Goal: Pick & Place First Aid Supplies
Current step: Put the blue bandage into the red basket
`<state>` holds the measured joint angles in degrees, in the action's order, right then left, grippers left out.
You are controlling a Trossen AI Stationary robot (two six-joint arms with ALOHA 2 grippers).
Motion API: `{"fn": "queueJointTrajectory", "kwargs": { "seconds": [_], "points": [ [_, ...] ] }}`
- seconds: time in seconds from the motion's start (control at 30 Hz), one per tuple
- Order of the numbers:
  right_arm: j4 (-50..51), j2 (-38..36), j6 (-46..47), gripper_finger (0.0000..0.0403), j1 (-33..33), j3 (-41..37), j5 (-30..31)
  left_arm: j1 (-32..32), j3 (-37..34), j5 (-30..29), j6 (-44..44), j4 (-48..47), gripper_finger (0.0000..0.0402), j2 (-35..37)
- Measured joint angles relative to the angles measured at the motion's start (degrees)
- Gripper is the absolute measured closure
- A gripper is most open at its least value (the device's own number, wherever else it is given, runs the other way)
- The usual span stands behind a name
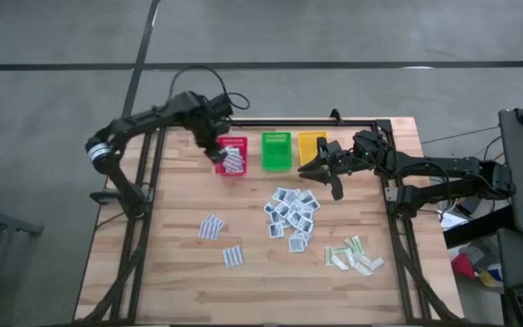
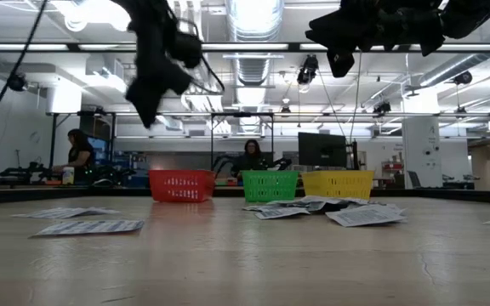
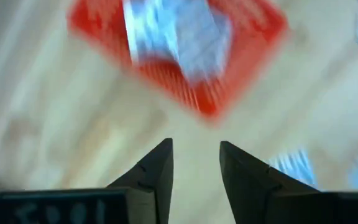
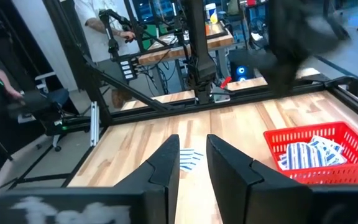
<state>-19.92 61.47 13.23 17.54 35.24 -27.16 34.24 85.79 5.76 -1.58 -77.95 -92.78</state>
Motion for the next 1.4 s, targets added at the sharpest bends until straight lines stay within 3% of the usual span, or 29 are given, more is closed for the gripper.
{"fn": "queueJointTrajectory", "kwargs": {
  "seconds": [0.07,0.2,0.5,0.73,0.9,1.17,1.4],
  "points": [
    [0.0,0.0,-0.1,0.0319,0.0,0.0,0.0,-2.0,1.4,0.7,-0.2,-5.6,0.0276,2.9],
    [0.0,0.0,-0.2,0.0316,0.0,0.0,0.0,-6.6,-1.0,2.2,-4.6,-7.0,0.0276,10.8],
    [-0.2,0.0,-0.3,0.0329,0.0,0.0,0.0,-18.3,-12.6,4.5,-21.5,-7.0,0.0276,27.2],
    [-0.2,0.0,-0.3,0.0335,0.0,0.0,0.0,-26.6,-22.2,5.8,-31.6,-4.6,0.0277,33.8],
    [-0.1,0.0,-0.3,0.0327,0.0,0.0,0.0,-32.7,-29.5,6.6,-32.0,6.9,0.0278,35.1],
    [-0.1,0.0,-0.3,0.0316,0.0,0.0,0.0,-43.0,-44.3,4.4,-23.8,30.1,0.0278,32.5],
    [-0.1,0.0,-0.3,0.0324,0.0,0.0,0.0,-43.7,-51.9,-4.8,-21.1,38.9,0.0278,29.5]
  ]
}}
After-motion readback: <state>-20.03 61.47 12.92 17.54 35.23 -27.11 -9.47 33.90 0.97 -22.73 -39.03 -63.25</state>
